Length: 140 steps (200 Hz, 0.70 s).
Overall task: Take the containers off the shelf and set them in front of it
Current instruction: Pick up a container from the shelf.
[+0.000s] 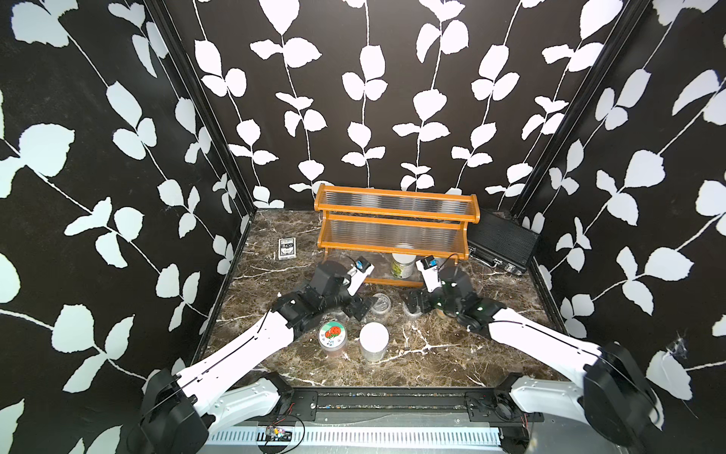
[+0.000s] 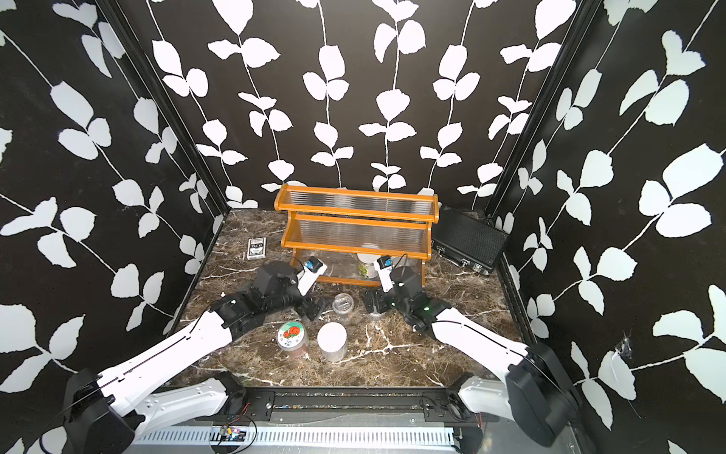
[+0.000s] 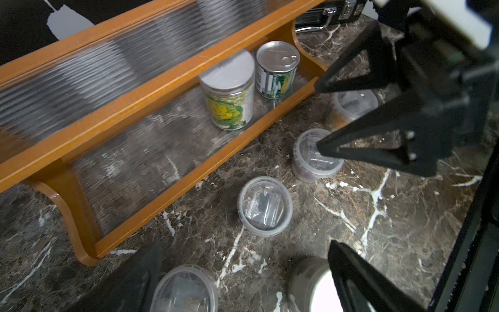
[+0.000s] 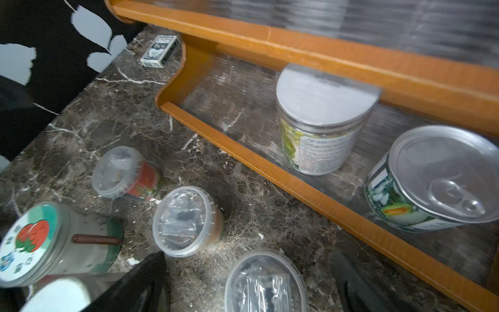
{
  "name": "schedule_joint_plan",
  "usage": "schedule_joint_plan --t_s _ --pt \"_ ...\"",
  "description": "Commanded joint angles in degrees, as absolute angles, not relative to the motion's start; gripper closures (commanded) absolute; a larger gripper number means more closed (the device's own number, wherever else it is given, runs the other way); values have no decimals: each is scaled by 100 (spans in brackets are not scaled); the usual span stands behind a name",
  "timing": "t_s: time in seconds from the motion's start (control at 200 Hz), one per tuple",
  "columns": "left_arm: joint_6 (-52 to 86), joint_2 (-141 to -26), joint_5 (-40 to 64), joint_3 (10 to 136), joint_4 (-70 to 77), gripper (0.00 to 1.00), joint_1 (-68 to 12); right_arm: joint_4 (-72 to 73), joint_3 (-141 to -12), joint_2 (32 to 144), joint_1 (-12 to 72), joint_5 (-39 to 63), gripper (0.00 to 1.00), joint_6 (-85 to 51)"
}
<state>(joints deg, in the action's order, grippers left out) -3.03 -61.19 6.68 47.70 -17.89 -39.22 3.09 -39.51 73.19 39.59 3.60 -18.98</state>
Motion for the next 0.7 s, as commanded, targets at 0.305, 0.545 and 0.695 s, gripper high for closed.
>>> schedule_joint_plan --t_s 0.305,0.545,0.695 --pt "180 -5995 1194 4497 -1095 1 -3059 1283 -5296 9097 4342 -1715 0 -2609" --pt "293 -5804 1043 4275 -1107 1 -3059 1297 -5655 9746 4342 -2354 0 -2799" --pt "342 -5762 1028 4192 -1096 1 -3059 1896 -5781 10074 4342 -2538 0 -2605"
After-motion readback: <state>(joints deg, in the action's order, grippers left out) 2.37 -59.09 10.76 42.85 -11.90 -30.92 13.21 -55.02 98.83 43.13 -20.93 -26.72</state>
